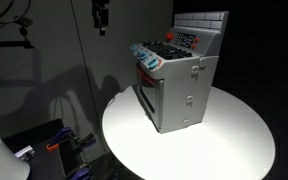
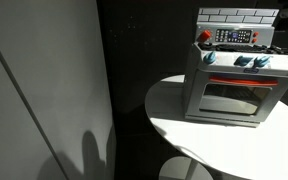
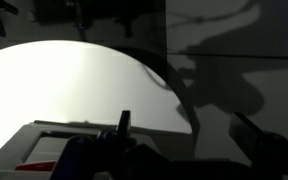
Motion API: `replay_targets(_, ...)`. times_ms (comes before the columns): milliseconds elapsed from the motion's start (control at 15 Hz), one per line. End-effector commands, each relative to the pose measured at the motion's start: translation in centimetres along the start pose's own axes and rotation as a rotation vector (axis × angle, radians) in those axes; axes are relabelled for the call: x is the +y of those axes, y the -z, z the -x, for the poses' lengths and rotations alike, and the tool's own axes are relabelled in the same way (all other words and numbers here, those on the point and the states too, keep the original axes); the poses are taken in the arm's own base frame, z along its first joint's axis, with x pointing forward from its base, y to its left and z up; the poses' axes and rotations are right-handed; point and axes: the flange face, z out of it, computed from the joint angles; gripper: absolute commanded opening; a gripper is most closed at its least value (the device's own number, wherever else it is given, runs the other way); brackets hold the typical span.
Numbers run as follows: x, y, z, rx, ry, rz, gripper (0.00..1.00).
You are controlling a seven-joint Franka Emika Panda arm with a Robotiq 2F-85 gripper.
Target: Press the top switch on the stove
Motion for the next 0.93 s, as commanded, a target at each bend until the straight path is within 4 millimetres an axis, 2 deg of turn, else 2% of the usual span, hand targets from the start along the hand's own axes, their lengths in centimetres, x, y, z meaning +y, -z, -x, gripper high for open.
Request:
replay_targets(0,0.1,2.4,-3.7,0.091,-0.070,0.043,1.00)
replay_targets(467,2.7,5.0,-9.4,0.279,-0.229,0.143,1.00)
replay_targets(867,4.9,6.0,-11.8,0.398,-0.339,0.227,1.00)
